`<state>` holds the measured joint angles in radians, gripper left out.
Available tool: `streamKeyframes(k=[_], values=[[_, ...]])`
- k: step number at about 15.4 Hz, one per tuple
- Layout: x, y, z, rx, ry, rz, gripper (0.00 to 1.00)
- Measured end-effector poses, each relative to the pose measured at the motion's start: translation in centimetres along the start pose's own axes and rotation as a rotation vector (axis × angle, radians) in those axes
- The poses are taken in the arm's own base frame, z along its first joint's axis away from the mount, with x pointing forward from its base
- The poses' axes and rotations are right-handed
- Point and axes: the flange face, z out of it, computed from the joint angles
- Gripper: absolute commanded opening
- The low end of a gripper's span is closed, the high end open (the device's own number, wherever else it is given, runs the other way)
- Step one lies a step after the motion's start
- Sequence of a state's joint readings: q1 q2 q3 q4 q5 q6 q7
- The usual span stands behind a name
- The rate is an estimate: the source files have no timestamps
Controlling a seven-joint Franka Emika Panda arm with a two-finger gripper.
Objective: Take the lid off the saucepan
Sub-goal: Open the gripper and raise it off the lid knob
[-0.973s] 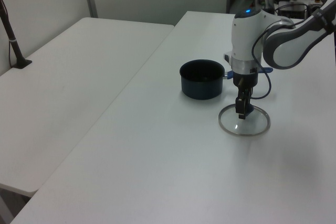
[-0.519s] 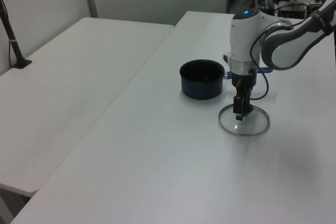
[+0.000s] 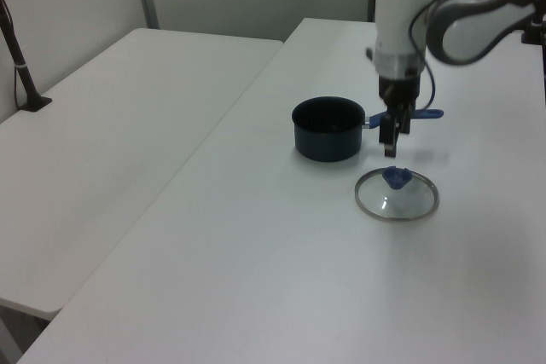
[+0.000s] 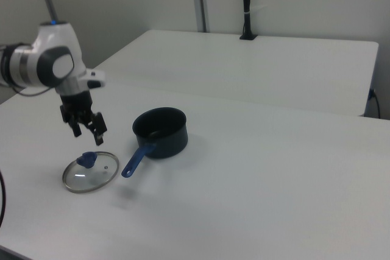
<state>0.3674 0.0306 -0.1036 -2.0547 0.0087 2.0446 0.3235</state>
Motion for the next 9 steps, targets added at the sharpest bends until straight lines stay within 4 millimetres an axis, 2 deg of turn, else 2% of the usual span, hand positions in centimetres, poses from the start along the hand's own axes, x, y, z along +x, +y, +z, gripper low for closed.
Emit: streamKeyframes(k=[2, 4, 5, 6, 7, 8, 9], values=[[-0.2, 2.4, -3.5, 0.004, 0.004, 0.019, 1.0], [0.1, 5.6, -7.5, 0.004, 0.0, 0.017, 1.0], [0.5, 7.7, -9.8, 0.007, 0.001, 0.012, 1.0], [0.8, 11.3, -13.3, 0.011, 0.008, 0.019, 1.0], [0.9, 13.5, -15.1, 0.013, 0.01, 0.028, 1.0], [0.6, 16.6, -17.5, 0.015, 0.009, 0.039, 1.0], [0.4, 18.1, -18.6, 0.016, 0.009, 0.034, 1.0]])
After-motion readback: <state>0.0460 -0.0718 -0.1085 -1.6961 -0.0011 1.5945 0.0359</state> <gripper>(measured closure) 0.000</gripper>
